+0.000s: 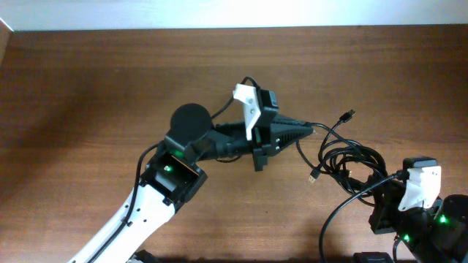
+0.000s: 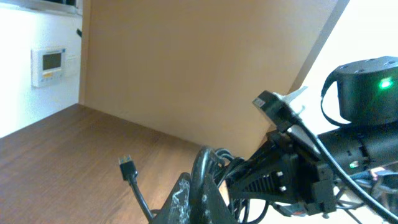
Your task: Untangle cables
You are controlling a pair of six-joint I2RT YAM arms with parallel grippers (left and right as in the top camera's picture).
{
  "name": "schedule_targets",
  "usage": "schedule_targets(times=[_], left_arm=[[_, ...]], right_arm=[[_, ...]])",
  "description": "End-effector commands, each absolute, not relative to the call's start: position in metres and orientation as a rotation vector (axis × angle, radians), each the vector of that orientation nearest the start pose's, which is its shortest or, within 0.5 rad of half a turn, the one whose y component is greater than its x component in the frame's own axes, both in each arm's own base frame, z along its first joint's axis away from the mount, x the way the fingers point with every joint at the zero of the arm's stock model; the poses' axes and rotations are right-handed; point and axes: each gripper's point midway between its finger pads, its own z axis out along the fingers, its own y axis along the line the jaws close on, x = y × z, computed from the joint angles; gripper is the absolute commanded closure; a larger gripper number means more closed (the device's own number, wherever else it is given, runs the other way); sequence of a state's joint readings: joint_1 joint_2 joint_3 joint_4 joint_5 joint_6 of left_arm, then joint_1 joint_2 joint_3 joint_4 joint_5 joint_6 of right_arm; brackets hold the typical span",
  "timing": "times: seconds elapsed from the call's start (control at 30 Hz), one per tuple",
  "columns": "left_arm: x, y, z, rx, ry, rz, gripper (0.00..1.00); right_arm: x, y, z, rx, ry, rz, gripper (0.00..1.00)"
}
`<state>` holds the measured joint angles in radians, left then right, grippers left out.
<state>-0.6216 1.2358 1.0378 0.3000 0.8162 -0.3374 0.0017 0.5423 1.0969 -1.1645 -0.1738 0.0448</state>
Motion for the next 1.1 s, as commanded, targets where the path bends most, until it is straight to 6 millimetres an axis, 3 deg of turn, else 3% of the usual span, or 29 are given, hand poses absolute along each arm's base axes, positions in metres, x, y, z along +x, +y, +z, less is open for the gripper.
schedule_targets(times=[0.0,0.23,0.47,0.5,0.63,0.7,0.87,0.97,1.07], left_arm=[[0.239,-0.292,0.433,0.814,1.318,-1.338,1.00],[0.242,-0.285,0.439,0.773,1.331,-1.390,1.00],[0.260,-0.275,0.407,0.778,1.457,-1.304,0.98],[0.261,-0.275,0.404,0.782,1.467,-1.298,0.92],[0.261,-0.275,0.392,0.781,1.525,-1.299,0.54],[0.261,-0.275,0.381,0.801,1.558,-1.277,0.48],[0.256,-0.275,0.365,0.845,1.610,-1.271,0.13],[0.235,-0.284,0.367,1.023,1.485,-1.262,0.01],[0.212,-0.300,0.367,1.172,1.356,-1.228,0.01]], right_arm=[[0.168,0.008,0.285,0.041,2.205,0.090,0.96],[0.168,0.008,0.285,0.042,2.205,0.090,0.96],[0.168,0.008,0.285,0.041,2.204,0.090,0.96],[0.168,0.008,0.285,0.041,2.204,0.090,0.96],[0.168,0.008,0.285,0.041,2.204,0.090,0.96],[0.168,0.008,0.285,0.041,2.204,0.090,0.96],[0.169,0.008,0.285,0.042,2.203,0.090,0.96],[0.169,0.008,0.285,0.042,2.203,0.091,0.96],[0.169,0.008,0.285,0.042,2.203,0.091,0.96]])
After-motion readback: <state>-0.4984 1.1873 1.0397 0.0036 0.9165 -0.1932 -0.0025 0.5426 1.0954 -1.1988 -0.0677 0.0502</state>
